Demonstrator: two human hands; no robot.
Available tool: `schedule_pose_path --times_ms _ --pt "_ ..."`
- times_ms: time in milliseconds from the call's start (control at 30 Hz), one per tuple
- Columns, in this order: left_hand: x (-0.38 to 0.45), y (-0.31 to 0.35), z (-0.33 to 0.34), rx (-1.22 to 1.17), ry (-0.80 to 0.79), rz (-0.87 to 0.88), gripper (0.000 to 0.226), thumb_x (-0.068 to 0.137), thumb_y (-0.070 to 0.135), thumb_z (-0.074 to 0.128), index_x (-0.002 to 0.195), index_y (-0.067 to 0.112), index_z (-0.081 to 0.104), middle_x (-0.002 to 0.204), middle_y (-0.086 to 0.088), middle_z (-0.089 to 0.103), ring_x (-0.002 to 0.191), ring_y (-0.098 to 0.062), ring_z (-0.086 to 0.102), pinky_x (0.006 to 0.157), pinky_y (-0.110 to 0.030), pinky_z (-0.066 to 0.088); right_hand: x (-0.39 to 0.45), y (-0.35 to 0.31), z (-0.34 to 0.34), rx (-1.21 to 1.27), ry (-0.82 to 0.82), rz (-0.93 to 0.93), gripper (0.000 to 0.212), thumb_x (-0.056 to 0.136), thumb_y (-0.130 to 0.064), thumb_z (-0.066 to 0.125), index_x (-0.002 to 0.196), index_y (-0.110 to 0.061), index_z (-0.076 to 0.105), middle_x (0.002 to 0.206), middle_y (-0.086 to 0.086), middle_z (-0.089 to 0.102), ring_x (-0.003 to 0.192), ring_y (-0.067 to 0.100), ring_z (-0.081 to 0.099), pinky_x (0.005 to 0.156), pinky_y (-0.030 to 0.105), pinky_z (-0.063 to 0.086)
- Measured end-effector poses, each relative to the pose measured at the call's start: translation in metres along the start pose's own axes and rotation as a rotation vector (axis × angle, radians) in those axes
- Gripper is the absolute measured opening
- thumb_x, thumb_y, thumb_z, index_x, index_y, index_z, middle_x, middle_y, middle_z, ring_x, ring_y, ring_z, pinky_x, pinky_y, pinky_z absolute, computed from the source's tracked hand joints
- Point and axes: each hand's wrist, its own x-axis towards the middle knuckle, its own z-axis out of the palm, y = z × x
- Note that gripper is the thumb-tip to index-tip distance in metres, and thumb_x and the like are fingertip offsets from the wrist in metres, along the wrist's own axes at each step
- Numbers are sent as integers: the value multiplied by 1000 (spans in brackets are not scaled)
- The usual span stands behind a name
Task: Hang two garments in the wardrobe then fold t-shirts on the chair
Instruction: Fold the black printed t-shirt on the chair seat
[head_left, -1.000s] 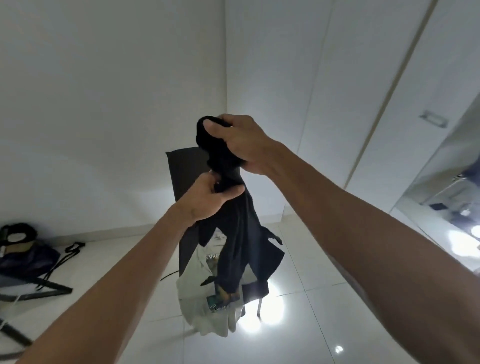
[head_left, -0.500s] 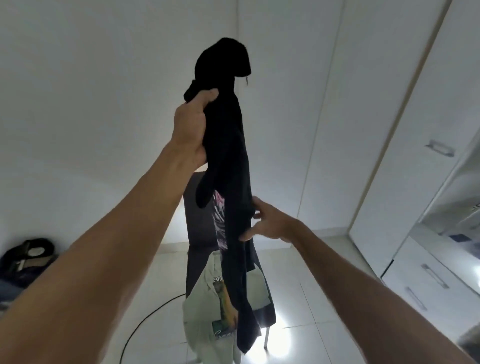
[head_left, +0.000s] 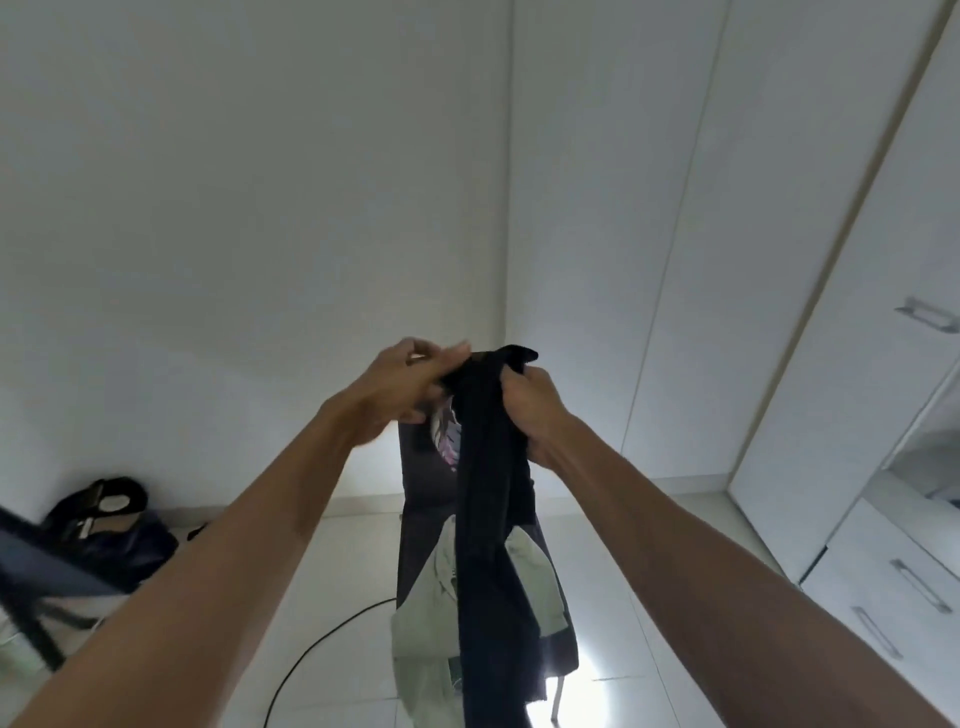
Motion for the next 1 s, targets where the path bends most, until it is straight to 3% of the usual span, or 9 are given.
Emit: schedule_pose_path --times_ms 167,300,400,500,600,733,833,900,1000 --pt "-27 -31 15 58 -298 -81 49 85 49 71 123 19 61 109 -1 75 99 -18 73 86 -41 59 9 -31 5 158 48 57 35 96 -33 64 115 -4 63 112 22 68 100 38 68 86 55 59" --pt "-33 -58 21 -57 -350 -147 36 92 33 68 123 15 64 112 -2 74 105 -19 71 90 -37 58 7 -52 5 220 27 60 37 97 -33 66 121 -6 60 114 19 65 101 34 66 84 47 60" --pt "-35 -69 22 -170 -358 -122 33 90 25 66 118 6 68 112 -9 74 109 -27 69 95 -37 54 8 -68 -2 294 60 55 33 96 -27 66 119 -4 60 114 22 66 102 36 67 87 50 59" --pt "-32 -70 20 -237 -269 -118 38 93 26 63 116 -4 67 116 -19 71 112 -35 67 100 -44 52 8 -82 -15 358 101 32 30 94 -20 69 114 1 61 106 23 68 92 35 70 82 50 61" --pt "-26 -59 7 -341 -67 -109 46 98 37 57 115 -5 67 110 -20 72 96 -34 71 81 -38 57 10 -90 -40 258 191 59 18 94 -14 67 104 -1 60 96 17 65 82 29 67 67 39 61" --pt "-19 -40 -14 -522 253 -195 36 95 35 65 102 1 73 94 -18 75 83 -30 73 68 -36 58 22 -78 -80 5 318 156 34 88 -12 71 117 1 60 110 20 65 98 34 66 89 50 57" --pt "-16 -23 -20 -650 324 -224 30 85 23 77 102 -1 71 101 -23 73 88 -35 73 74 -42 60 25 -62 -93 -137 338 174 34 87 -11 74 114 5 61 97 18 67 89 31 68 87 49 59" --pt "-15 -7 -19 -702 365 -224 36 79 12 81 107 -6 68 104 -27 72 90 -38 73 76 -46 61 23 -51 -92 -257 332 165 53 84 -24 80 123 5 56 103 17 66 89 29 68 88 46 59" --pt "-10 26 -14 -737 455 -184 43 80 4 80 116 -9 61 100 -27 67 88 -39 71 70 -47 62 15 -41 -75 -579 210 116 105 72 -55 82 154 -14 28 152 12 36 130 36 50 104 49 48"
